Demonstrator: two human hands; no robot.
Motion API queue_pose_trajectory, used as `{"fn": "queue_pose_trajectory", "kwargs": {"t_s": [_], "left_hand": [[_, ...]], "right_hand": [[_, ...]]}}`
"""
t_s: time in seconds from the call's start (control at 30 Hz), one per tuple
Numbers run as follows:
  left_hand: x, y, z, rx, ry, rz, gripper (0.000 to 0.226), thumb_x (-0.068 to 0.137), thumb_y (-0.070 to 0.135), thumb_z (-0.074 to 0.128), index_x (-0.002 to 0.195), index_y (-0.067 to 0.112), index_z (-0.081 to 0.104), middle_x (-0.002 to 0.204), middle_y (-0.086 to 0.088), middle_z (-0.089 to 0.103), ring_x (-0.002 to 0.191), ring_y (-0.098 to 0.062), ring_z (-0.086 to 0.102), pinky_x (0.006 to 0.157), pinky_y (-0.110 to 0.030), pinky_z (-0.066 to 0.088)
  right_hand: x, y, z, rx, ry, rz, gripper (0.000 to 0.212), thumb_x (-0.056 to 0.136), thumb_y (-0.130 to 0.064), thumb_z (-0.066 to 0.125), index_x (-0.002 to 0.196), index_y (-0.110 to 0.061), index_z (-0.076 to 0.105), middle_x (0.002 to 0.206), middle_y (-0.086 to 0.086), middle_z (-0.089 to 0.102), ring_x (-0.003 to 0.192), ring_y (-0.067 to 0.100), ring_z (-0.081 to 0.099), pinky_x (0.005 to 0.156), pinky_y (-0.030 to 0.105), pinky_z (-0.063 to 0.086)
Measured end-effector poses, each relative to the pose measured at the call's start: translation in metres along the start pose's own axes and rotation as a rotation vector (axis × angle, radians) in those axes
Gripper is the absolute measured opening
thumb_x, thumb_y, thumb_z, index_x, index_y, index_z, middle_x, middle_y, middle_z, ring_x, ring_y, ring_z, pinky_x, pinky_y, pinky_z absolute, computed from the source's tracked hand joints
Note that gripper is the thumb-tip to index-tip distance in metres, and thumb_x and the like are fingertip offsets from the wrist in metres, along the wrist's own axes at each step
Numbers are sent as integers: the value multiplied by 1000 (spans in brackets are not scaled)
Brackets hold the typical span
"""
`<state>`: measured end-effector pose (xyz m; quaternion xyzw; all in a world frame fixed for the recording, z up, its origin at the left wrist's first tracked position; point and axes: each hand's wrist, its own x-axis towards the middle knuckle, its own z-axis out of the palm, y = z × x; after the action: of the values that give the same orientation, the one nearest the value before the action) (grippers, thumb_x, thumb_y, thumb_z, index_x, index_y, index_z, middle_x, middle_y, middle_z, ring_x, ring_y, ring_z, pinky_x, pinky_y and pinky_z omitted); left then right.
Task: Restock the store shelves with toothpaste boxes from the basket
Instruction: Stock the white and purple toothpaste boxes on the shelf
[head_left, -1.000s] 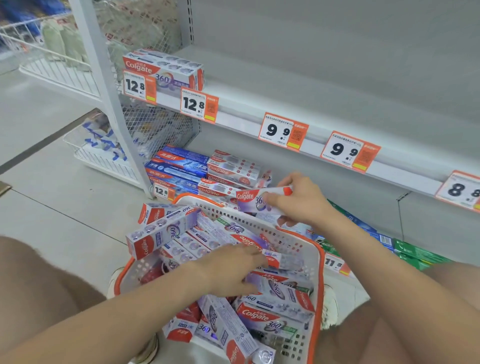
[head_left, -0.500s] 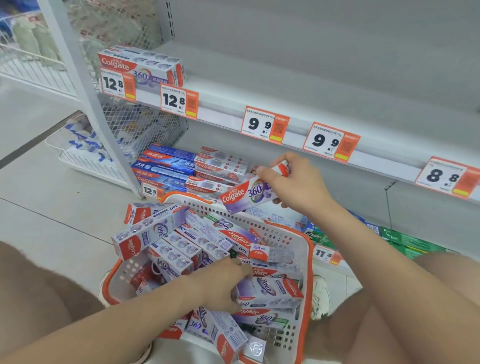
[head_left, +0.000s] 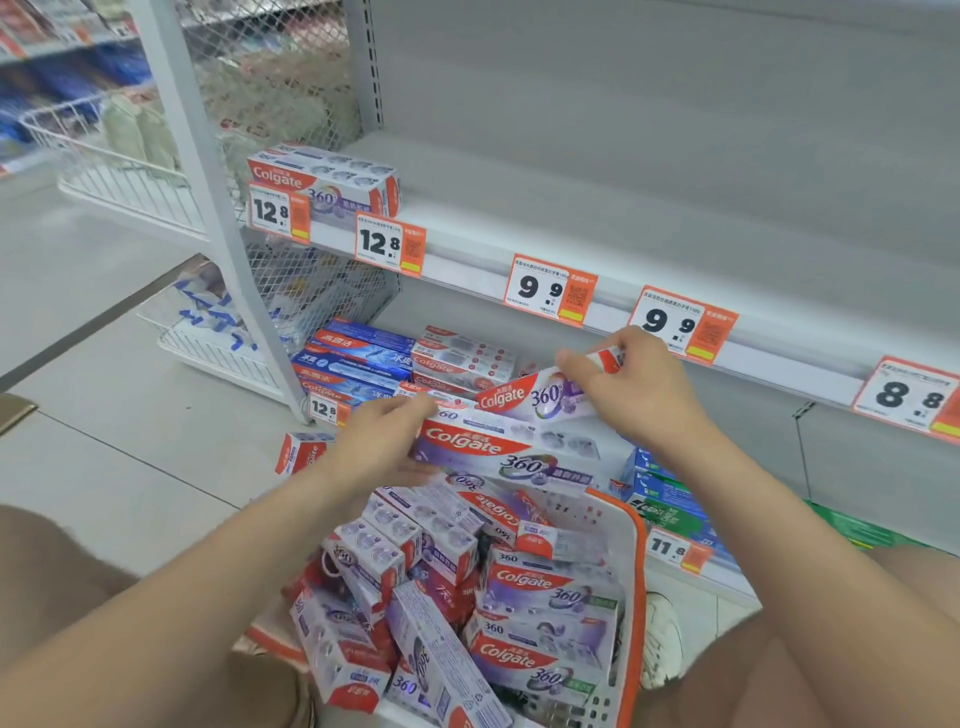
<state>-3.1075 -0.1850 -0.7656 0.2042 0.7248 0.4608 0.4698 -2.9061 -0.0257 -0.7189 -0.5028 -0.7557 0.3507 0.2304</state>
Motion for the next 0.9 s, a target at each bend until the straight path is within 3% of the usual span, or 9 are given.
{"fn": "queue_pose_trajectory", "kwargs": {"t_s": [0.1,0.17,0.27,0.37,0.43,0.57,0.7,0.83,0.9], "left_hand": [[2,9,-8,-84,-12,-4,29,104,33,58,114,8,69,97,-14,80,92,-38,78,72,-34,65],[3,11,-12,-94,0,3,30,105,31,58,114,4,69,98,-14,81,91,-37,78,66,-31,63],[7,16,-19,-81,9,10,34,103,31,60,115,0,68,98,-15,80,92,-40,78,75,-37,63],[9,25,-26,-46,12,35,39,99,32,63,116,-2,70,97,-17,80,85,-40,75,82,-40,62],[9,32,-30,-29,12,50,41,97,34,64,116,-2,72,97,-18,80,82,-36,71,82,-41,57],[4,46,-35,-37,-8,53,34,96,32,62,111,3,72,96,-20,79,79,-34,70,69,-35,51],[1,54,-36,-104,20,62,29,98,31,61,106,5,70,94,-23,79,71,-27,72,59,-29,56],[5,54,-38,-147,52,61,32,98,30,63,114,4,70,96,-18,80,78,-27,78,69,-32,65],[7,52,-38,-165,43,41,34,96,31,65,117,4,69,99,-18,80,82,-29,79,72,-35,65]], "right_hand": [[1,-1,1,120,-100,-21,19,96,-45,71,107,-33,61,78,-7,58,57,6,48,50,23,38],[1,-3,1,180,-214,-14,8,98,-35,70,106,-34,69,75,9,67,53,13,54,46,23,45],[1,-5,1,261,-396,14,16,100,-23,70,112,-32,76,96,12,79,74,23,72,72,44,65],[5,-2,-2,150,-488,-75,34,98,-17,71,126,-35,68,117,-1,75,105,19,73,96,44,58],[5,-5,-2,22,-482,-169,42,96,-22,67,136,-33,60,128,-10,69,114,11,68,105,43,54],[1,-13,-1,-113,-423,-299,43,92,-28,54,134,-32,59,121,-18,71,108,9,69,97,45,55],[0,-13,3,-206,-341,-327,34,96,-22,50,127,-32,57,106,-17,69,89,3,66,78,34,53],[-7,-14,12,-205,-336,-311,32,105,-20,43,134,-27,55,108,-13,67,88,-3,60,71,22,43],[-11,-17,14,-215,-334,-340,34,110,-35,40,140,-27,53,115,-12,66,94,-2,59,76,20,44]]}}
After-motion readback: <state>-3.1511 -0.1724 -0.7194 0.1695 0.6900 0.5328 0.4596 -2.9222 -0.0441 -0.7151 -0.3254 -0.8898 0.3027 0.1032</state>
